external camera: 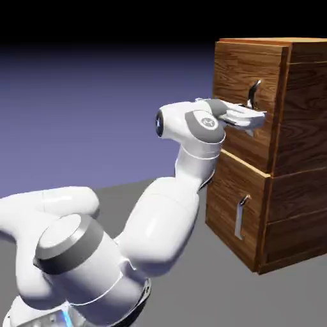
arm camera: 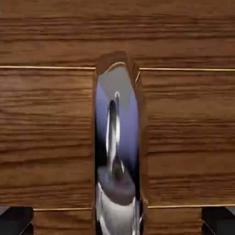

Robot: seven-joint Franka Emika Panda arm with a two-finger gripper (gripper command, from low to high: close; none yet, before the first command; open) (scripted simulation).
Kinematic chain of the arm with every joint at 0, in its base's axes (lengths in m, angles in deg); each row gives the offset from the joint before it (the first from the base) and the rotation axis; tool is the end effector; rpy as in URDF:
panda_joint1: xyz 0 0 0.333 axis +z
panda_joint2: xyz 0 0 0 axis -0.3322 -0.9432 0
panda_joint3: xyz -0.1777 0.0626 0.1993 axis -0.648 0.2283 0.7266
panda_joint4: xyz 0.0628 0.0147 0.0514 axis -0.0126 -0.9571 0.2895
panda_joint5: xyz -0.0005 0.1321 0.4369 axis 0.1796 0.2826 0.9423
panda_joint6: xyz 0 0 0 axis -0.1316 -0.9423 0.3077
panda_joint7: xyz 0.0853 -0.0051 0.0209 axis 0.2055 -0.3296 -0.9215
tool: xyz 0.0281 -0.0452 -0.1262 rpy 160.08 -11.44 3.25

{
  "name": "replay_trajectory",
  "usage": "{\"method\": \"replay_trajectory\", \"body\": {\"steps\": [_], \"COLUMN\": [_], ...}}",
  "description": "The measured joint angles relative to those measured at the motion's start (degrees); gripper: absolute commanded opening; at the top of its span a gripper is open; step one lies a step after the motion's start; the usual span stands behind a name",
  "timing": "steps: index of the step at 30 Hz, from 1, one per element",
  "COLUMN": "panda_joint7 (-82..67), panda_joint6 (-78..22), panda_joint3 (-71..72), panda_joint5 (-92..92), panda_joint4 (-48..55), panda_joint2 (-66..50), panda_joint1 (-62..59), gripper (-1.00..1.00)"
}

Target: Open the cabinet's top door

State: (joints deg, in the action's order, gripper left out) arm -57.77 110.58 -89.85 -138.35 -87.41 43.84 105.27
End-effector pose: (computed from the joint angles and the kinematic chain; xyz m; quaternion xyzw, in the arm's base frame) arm 0.5356 0.0727 0.5501 0.2592 0.6578 0.2819 0.6485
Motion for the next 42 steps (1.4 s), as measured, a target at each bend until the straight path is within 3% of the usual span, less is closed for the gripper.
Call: {"method": "replay_trajectory", "body": {"steps": [11, 22, 34, 42], "panda_joint7": [11.38, 21.15, 37.05, 48.12], "panda_joint6": [-27.46, -54.87, -83.42, -92.23], "panda_joint3": [10.47, 21.71, 26.18, 20.85], "panda_joint5": [2.99, 14.82, 36.58, 52.87], "panda_joint4": [-15.25, -20.3, -11.37, 1.75], "panda_joint2": [-4.88, -14.78, -35.75, -52.37], "panda_joint1": [-4.49, 1.46, 18.0, 28.59], "gripper": [-1.0, -1.0, -1.0, -1.0]}}
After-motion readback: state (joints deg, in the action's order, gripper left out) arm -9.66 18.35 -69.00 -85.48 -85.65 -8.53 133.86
